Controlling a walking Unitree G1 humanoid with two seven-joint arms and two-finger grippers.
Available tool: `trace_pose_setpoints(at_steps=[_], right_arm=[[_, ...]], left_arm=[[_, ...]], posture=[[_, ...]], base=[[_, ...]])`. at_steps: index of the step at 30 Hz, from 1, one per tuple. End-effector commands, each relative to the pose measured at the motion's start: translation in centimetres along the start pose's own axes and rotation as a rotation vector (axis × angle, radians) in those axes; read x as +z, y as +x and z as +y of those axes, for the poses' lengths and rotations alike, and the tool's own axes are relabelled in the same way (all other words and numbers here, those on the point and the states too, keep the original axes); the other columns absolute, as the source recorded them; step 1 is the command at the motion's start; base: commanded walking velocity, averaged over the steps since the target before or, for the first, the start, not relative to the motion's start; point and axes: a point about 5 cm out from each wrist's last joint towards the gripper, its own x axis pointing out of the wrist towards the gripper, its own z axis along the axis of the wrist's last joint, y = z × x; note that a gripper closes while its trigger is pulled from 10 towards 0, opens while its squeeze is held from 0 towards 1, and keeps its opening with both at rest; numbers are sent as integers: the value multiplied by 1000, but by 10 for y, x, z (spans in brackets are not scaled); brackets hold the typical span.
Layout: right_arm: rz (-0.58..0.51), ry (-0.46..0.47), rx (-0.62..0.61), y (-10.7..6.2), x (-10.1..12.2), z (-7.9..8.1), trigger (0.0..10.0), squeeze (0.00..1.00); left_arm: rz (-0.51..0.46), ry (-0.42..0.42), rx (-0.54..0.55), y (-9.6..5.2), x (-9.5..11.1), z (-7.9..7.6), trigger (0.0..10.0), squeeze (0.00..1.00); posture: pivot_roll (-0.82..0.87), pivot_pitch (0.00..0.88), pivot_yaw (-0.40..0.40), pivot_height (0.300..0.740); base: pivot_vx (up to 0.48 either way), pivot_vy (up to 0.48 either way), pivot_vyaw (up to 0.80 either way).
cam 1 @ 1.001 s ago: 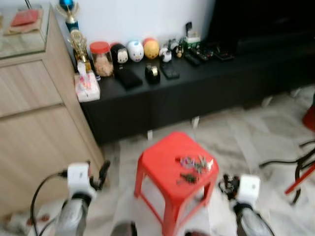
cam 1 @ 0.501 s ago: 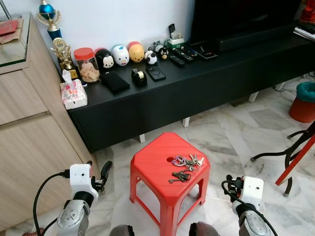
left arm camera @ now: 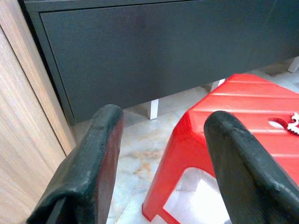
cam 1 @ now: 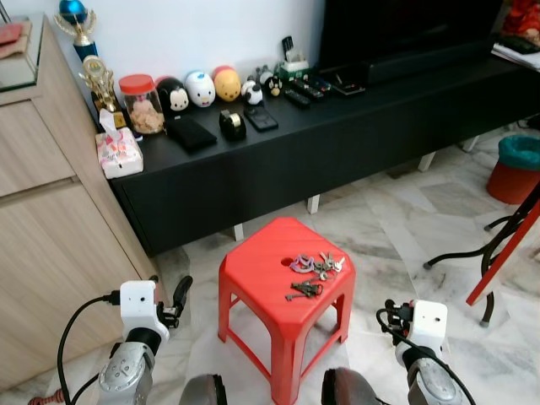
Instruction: Hang keys on a hook
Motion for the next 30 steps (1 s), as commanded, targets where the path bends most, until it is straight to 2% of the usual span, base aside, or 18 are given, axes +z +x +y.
trace_pose_setpoints(at_steps=[1,8,30], right_arm=[[7,-3,17,3,1,3,10000,0],[5,-8,38,3,2,5,10000,0],[6,-13,60,6,5,8,10000,0]], left_arm=[[21,9,3,-2,-4,1,10000,0],[18,17,-2,2,-1,-1,10000,0],[25,17,2,3,-3,0,10000,0]], posture=[[-51,0,-10,596],[-57,0,-5,596],[-46,0,-12,596]], base=[[0,0,0],[0,0,0],[293,0,0]])
